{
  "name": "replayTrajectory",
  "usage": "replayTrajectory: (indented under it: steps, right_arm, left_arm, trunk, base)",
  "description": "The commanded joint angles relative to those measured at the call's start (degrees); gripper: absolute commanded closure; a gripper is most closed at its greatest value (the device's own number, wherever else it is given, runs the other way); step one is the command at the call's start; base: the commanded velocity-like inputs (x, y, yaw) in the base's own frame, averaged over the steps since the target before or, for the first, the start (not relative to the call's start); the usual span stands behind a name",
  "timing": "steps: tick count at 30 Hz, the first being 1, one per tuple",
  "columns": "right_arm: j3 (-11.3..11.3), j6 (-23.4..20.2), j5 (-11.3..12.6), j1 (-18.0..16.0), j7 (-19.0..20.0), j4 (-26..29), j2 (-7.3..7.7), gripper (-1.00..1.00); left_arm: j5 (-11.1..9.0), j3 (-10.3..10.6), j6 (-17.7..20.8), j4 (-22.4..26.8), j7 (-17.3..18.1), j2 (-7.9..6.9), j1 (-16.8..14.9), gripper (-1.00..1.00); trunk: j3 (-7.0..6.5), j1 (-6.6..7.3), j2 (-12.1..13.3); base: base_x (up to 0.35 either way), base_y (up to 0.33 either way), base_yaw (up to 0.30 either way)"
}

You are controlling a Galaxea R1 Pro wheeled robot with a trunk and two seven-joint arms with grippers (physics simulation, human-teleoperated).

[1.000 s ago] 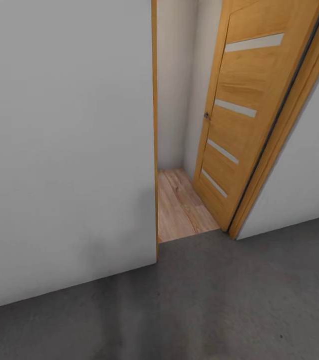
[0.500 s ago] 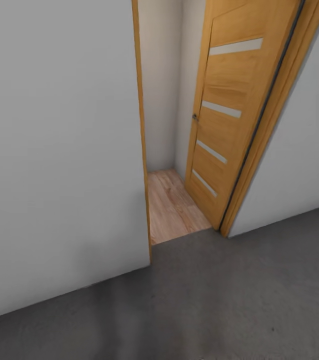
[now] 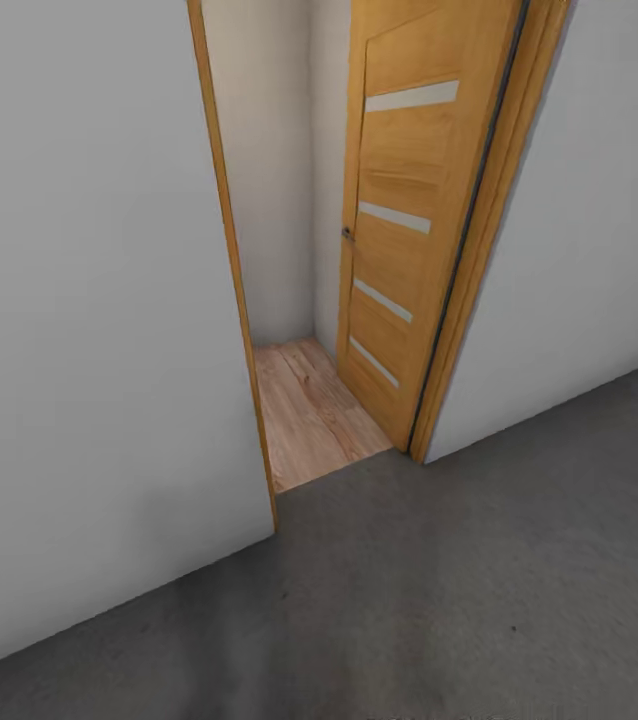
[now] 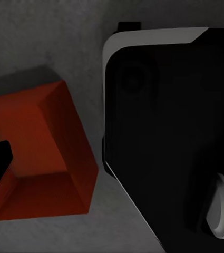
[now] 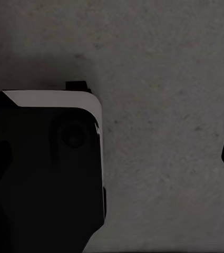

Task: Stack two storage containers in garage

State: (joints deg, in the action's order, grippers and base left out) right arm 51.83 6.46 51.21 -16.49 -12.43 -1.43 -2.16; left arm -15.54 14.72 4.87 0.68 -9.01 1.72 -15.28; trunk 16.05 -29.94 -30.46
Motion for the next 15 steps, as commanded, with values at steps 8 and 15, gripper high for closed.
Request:
replayTrajectory:
  steps: [8,15]
  right_arm:
    - [0.5,0.2,0.6,0.0,0.0,-0.2,-0.03,-1.00]
    - [0.5,0.2,0.6,-0.1,0.0,-0.2,-0.03,-1.00]
  left_arm:
    - [-0.6,0.5,0.4,-0.2,-0.2,0.18,0.0,-1.00]
    - [-0.5,0.5,0.3,-0.2,-0.2,0.21,0.0,-1.00]
  trunk:
    - [0.08,-0.02,-0.1]
    - [0.08,-0.02,-0.1]
  base:
    - [0.000,0.000,-0.249]
    - [0.000,0.000,-0.249]
